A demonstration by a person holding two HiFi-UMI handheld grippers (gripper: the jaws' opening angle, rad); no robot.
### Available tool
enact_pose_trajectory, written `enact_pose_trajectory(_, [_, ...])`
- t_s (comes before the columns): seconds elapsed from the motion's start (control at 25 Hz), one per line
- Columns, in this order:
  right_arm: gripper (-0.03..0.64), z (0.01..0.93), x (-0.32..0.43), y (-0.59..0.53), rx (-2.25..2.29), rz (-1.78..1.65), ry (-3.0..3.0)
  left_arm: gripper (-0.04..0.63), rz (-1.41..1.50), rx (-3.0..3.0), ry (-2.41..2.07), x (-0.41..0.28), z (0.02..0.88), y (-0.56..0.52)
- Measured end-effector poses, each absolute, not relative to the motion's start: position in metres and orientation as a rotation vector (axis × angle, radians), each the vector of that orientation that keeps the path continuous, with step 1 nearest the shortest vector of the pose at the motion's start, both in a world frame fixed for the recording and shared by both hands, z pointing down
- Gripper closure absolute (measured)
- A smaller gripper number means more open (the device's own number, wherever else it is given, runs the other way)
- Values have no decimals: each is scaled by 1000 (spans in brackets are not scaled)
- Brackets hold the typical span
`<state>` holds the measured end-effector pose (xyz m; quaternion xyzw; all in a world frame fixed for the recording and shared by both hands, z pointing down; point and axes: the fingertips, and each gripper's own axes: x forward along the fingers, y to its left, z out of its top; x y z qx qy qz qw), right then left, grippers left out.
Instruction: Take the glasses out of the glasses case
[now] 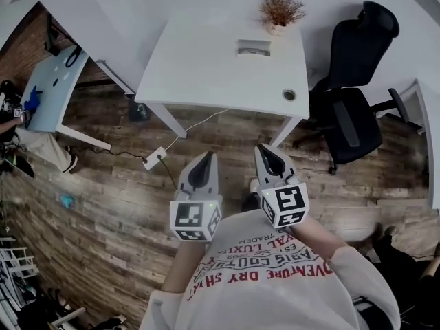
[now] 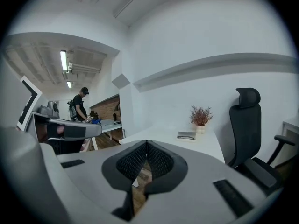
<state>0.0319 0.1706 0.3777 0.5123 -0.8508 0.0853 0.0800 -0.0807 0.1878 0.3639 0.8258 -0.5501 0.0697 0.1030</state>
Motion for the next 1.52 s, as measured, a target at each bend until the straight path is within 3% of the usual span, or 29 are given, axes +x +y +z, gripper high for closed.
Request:
enact_pose_trajectory(0.6, [604,398,125,15,1441,358,-2519,588,250,2428,-1620,18,375,32])
enact_pose_trajectory(1.0, [604,419,132,-43,1498,470,-2471,588,379,2494,-1530,28,390,-36])
enact_pose_trajectory(1.52, [604,425,113,-183,1707,492,-2261,588,335,2573,-1258,-2,398,-206])
